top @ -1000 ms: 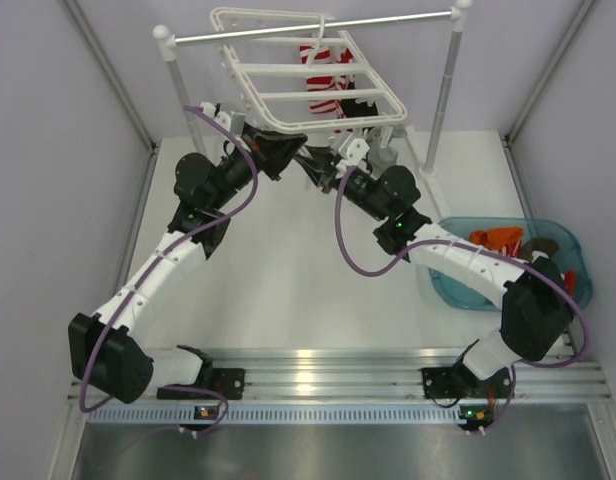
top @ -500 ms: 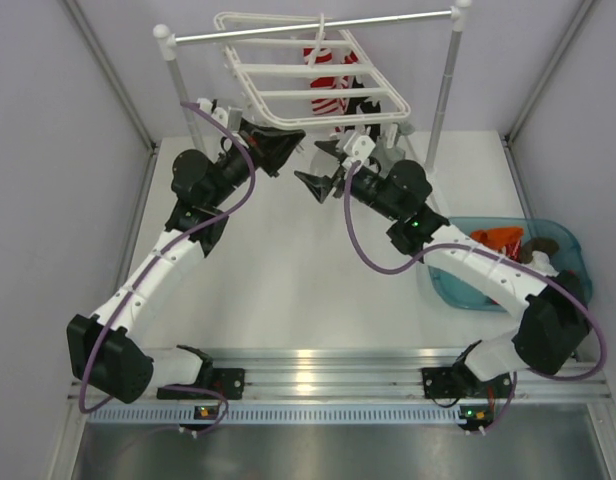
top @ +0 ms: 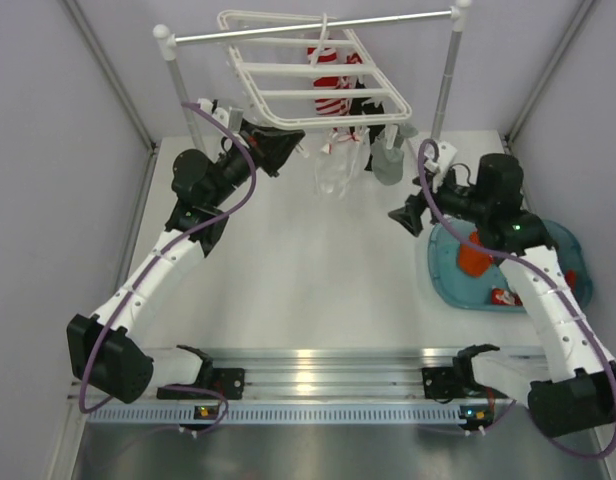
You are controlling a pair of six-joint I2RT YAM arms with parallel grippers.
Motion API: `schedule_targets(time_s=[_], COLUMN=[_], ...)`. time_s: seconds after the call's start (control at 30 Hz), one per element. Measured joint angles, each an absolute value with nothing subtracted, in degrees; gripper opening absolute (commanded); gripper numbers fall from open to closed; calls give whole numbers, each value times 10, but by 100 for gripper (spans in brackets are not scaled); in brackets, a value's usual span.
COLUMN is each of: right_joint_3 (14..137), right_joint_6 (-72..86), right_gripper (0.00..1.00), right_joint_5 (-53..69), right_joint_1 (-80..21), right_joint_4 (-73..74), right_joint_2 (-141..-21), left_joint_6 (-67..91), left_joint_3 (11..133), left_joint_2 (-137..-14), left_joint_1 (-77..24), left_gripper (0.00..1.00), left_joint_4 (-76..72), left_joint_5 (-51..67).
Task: Clip the socks to the hanger
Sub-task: Pick up the sock from the bin.
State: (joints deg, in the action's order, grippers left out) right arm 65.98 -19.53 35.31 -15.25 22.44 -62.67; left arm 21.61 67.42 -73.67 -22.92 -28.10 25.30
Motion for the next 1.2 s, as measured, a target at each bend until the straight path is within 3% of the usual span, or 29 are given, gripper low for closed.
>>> schedule_targets(time_s=[0.13, 0.3, 0.43, 0.9, 1.0, 1.2], right_joint_3=[661, 662, 655, 575, 569, 569], right_joint_6=[-314, -489, -556, -471, -451, -425], right_gripper=[99, 86, 76, 68, 60, 15], right_joint_5=[403, 407, 369, 231, 223, 229], right_joint_1=[33, 221, 261, 264, 264, 264], right_joint_4=[389, 548, 578, 404, 382, 359], right_joint_2=[-619, -705, -802, -894, -912, -932], left_joint_6=[211, 209, 208, 204, 204, 204], left_joint_3=[674, 674, 674, 679, 679, 679], left_joint_2=[-737, -737, -737, -737, -737, -737], left_joint_1=[-229, -229, -229, -229, -229, -229], left_gripper=[0, 0, 0, 0, 0, 0], left_joint_4=[-278, -276, -272, -263, -263, -263], left_joint_5=[251, 250, 250, 250, 250, 250])
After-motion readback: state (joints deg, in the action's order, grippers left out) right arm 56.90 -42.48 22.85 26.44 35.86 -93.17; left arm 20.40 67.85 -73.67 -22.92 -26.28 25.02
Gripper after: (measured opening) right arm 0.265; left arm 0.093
